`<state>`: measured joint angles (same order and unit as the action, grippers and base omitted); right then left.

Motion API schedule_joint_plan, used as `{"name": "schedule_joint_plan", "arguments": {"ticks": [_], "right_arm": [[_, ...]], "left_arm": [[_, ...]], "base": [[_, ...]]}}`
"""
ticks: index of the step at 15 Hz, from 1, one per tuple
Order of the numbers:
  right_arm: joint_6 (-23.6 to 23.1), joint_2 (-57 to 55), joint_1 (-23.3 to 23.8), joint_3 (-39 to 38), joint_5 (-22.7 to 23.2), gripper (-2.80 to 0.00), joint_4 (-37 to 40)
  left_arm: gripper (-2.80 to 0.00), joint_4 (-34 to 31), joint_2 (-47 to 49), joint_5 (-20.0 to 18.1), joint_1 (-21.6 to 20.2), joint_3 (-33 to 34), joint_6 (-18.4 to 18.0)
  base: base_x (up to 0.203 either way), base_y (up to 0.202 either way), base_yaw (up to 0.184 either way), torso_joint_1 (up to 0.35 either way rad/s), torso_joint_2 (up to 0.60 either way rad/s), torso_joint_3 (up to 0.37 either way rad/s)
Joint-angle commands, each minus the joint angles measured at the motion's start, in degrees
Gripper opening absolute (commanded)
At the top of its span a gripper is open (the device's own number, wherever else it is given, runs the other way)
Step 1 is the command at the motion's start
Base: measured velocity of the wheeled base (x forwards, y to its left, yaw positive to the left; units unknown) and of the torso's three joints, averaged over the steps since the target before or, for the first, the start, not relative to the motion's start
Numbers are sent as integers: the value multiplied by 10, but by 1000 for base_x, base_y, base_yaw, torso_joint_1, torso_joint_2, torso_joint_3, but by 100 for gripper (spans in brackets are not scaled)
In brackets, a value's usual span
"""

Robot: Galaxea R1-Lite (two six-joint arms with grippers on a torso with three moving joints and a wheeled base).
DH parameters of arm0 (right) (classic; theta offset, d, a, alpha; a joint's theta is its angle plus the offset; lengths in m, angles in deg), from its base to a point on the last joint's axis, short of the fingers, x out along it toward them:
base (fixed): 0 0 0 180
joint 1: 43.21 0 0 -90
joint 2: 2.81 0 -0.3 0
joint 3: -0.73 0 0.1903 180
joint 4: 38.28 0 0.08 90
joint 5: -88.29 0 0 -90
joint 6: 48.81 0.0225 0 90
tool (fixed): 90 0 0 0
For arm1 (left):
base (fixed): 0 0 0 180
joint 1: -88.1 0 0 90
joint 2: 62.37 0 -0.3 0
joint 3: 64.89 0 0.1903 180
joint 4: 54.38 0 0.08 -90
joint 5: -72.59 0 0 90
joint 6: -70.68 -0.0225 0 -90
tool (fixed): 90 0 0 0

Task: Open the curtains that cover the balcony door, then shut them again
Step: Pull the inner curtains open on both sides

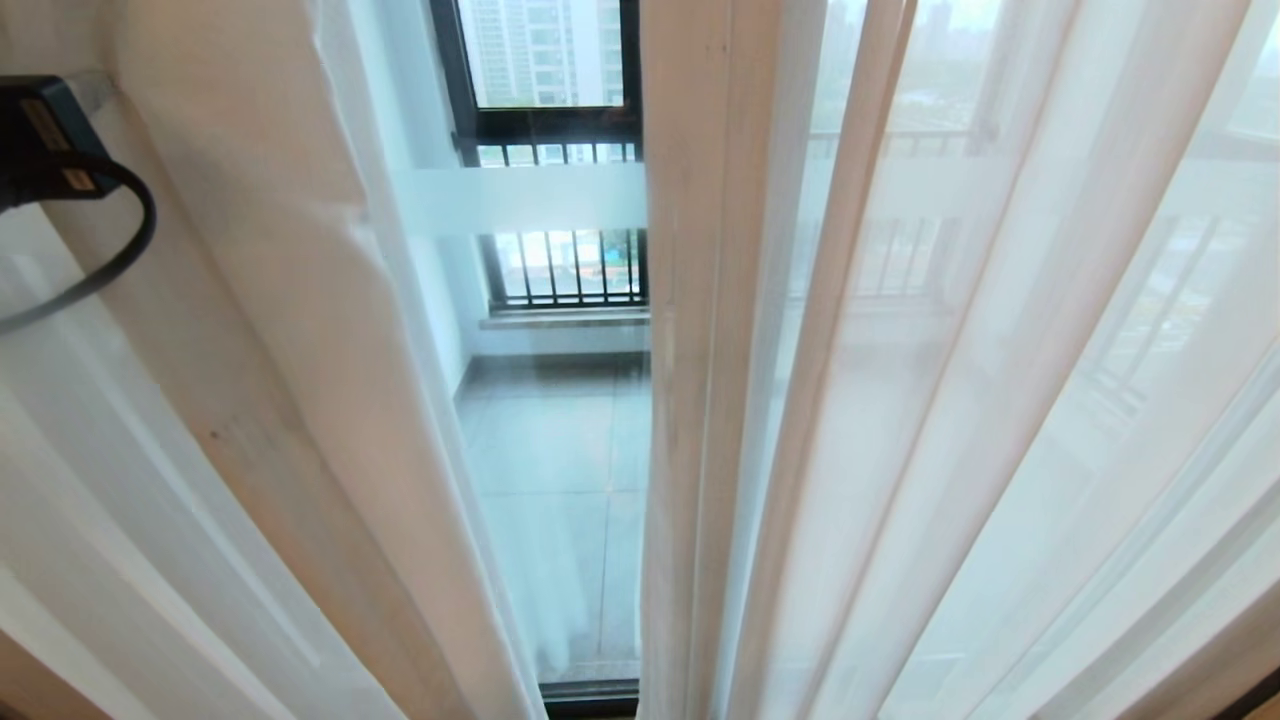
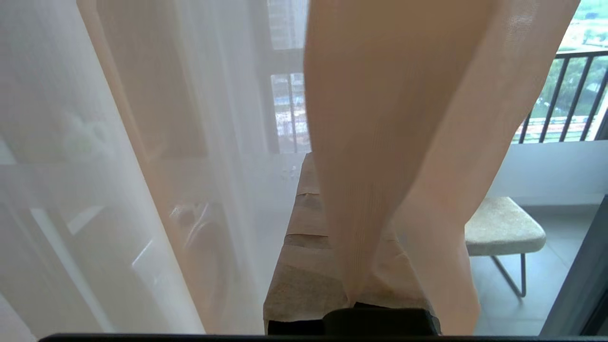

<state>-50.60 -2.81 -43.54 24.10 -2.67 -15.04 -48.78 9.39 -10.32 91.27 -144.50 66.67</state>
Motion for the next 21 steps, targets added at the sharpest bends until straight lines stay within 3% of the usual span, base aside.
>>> {"name": "schedule_joint_plan", "arguments": {"ticks": [1, 21], "right_arm": [[-1, 0, 0, 0, 0, -280, -1], [-1, -1, 0, 0, 0, -280, -1]], "left_arm": [[-280, 1, -11, 0, 1, 1, 0], [-280, 8, 30, 2, 4, -11, 8]], "base": [[0, 0, 0, 0, 0, 0], [0, 0, 0, 0, 0, 0]]}}
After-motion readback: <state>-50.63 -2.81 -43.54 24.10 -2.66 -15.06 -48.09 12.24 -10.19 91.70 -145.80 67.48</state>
